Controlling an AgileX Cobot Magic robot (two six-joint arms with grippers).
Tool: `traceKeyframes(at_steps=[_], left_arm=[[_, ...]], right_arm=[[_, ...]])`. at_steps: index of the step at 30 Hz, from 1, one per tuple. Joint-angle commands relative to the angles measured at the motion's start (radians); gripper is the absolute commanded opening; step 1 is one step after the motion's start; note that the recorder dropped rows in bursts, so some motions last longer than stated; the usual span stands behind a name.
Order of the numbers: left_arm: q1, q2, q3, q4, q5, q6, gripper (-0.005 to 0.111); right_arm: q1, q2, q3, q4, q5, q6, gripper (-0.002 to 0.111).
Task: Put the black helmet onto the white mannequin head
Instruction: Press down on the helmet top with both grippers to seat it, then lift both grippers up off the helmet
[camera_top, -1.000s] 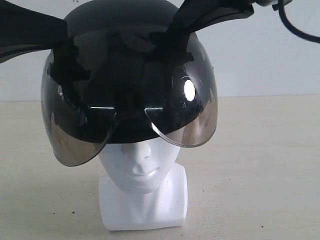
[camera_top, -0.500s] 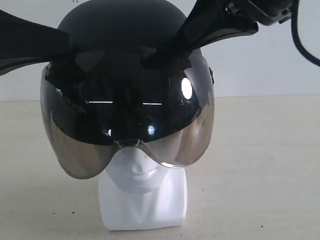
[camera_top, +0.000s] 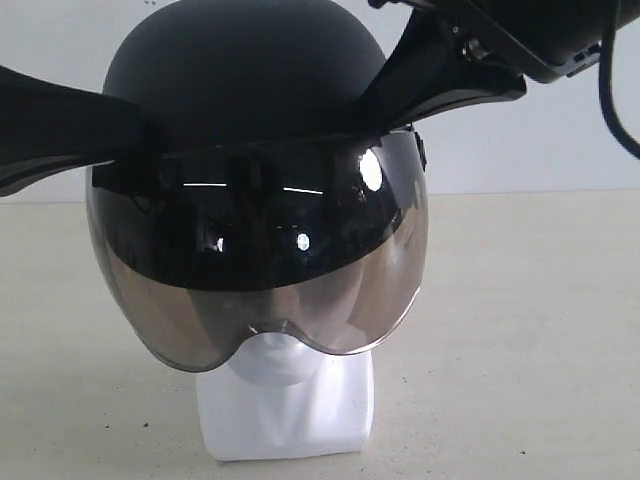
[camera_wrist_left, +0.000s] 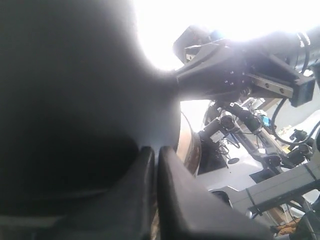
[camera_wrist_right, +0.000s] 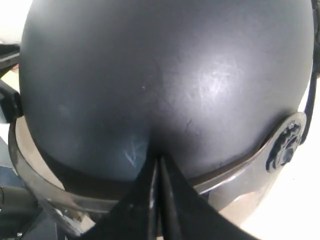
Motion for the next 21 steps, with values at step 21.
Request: traceKeyframes(at_steps=[21], left_arm=[[-0.009, -0.060, 0.046, 0.101, 0.048, 0.071, 0.004]], right_arm=[[0.018, 0.001, 0.104, -0.045, -0.100, 0.061, 0.000]])
